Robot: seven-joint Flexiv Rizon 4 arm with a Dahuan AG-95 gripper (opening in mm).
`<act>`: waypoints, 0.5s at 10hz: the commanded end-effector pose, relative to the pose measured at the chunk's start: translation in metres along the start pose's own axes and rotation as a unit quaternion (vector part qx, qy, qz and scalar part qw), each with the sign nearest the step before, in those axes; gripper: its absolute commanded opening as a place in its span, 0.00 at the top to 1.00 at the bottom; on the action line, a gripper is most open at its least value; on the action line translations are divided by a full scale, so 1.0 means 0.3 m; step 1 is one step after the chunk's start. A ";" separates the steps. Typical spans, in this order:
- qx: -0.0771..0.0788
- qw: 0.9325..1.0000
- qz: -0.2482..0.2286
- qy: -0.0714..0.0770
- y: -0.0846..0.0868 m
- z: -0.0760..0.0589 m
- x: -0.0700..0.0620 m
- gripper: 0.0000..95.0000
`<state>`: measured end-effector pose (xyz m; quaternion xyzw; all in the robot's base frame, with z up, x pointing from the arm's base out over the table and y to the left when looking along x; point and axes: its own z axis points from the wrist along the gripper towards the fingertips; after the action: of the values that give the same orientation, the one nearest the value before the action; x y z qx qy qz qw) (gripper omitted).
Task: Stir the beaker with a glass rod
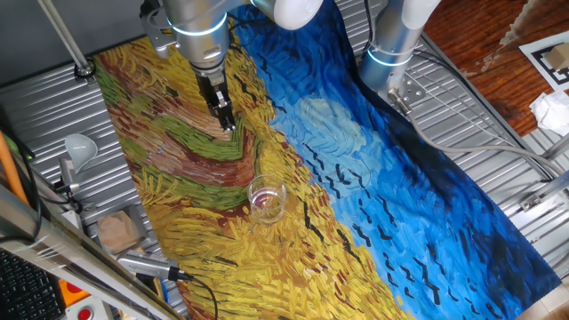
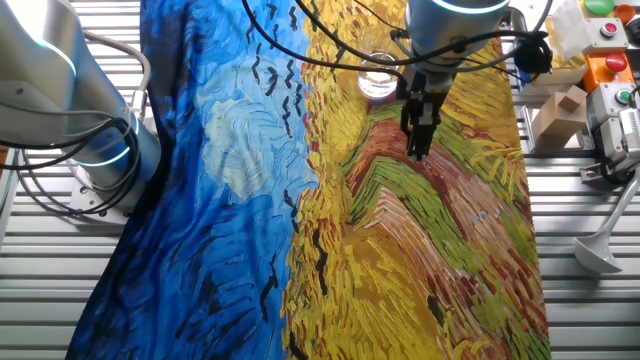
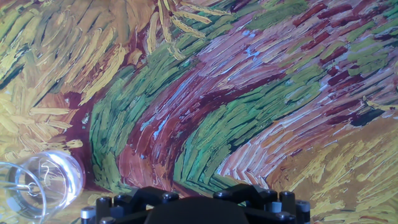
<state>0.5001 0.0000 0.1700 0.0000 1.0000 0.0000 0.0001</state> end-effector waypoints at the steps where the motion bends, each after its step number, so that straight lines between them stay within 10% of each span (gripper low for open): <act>1: 0.000 1.000 0.000 0.000 0.000 0.000 0.000 0.00; 2: -0.011 1.000 -0.001 -0.014 0.000 0.003 0.009 1.00; 5: -0.003 1.000 0.014 -0.014 0.001 0.013 0.031 1.00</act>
<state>0.4875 -0.0001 0.1671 0.0127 0.9996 0.0105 0.0219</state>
